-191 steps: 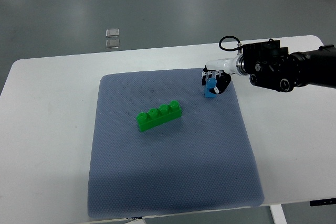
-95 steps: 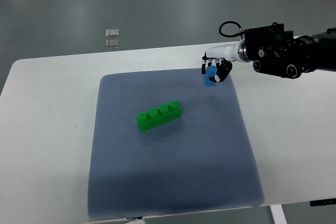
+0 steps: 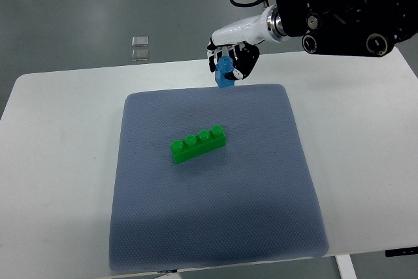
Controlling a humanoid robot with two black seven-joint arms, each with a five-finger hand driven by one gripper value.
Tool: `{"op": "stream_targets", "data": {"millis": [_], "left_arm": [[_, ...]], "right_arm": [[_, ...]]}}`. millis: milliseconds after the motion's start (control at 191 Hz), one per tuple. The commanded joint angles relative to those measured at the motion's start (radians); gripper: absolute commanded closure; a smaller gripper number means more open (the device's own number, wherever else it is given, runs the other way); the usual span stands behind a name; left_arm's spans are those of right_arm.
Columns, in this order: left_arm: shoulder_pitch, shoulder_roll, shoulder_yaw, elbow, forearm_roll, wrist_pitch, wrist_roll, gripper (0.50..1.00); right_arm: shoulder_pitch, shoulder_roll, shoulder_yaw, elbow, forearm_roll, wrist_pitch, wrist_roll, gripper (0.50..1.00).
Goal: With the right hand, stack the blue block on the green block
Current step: 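Lift the blue block and carry it above the green block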
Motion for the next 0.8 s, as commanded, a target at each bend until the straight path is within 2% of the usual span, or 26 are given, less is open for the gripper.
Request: {"op": "stream_targets", "data": {"millis": [0, 168, 461, 797], "left_arm": [[0.0, 0.0, 0.0, -0.001, 0.0, 0.0, 0.0, 0.5], [0.0, 0.0, 0.0, 0.0, 0.0, 0.0, 0.0, 0.5], [0.0, 0.0, 0.0, 0.0, 0.0, 0.0, 0.0, 0.5], [0.0, 0.0, 0.0, 0.0, 0.0, 0.0, 0.0, 0.5]], "right_arm": [[0.068, 0.04, -0.012, 0.055, 0.005, 0.001, 0.006, 0.977], [0.112, 0.112, -0.014, 0.069, 0.022, 0.001, 0.006, 0.975], [0.094, 0.192, 0.003, 0.071, 0.16, -0.012, 0.0, 0.975], [0.008, 0.195, 0.003, 0.059, 0.235, -0.076, -0.005, 0.973]]}}
